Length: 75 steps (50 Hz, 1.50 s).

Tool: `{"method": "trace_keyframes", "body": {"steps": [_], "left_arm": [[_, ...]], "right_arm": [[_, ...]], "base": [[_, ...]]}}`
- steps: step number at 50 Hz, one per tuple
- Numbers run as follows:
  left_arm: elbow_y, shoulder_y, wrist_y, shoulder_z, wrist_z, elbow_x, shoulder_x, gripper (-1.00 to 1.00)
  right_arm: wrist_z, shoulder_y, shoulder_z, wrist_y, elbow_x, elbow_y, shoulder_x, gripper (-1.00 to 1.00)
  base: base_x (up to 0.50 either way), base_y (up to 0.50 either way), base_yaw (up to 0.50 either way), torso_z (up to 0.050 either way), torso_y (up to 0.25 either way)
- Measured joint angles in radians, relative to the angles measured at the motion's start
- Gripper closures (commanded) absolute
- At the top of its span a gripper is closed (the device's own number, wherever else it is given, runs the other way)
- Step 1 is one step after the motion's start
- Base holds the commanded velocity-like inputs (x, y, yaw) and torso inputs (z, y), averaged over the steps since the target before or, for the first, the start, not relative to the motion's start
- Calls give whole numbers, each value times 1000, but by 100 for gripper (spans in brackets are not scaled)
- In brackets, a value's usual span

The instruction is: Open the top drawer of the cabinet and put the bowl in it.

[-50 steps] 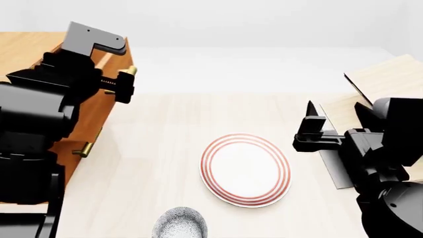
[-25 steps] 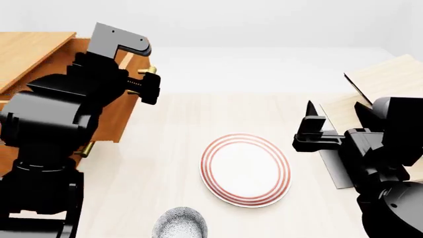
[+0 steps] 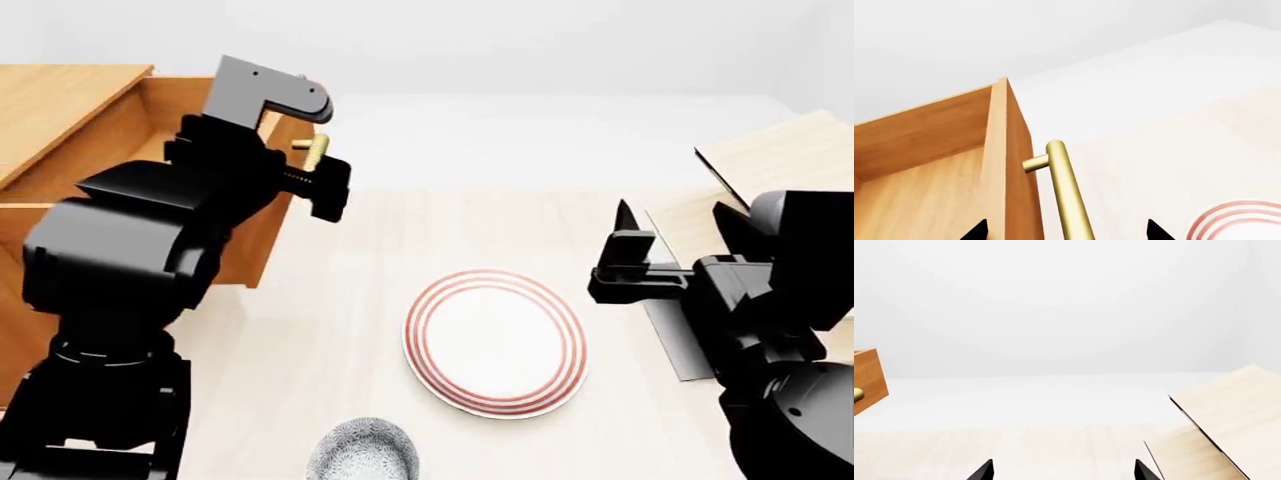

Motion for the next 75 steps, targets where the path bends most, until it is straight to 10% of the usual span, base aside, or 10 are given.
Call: {"method": "trace_keyframes", "body": {"steps": [59,75], "left_arm": [[234,-183,-201,-147,-76,-229,78,-100],[410,-205,-275,-174,-403,-797,-10,-100]], "right_arm": [[15,-13,12,-24,26,-19,19,-100],[31,-8,23,-22,52,-32,30,-100]], "base": [[0,0,0,0,0],[0,0,0,0,0]]}}
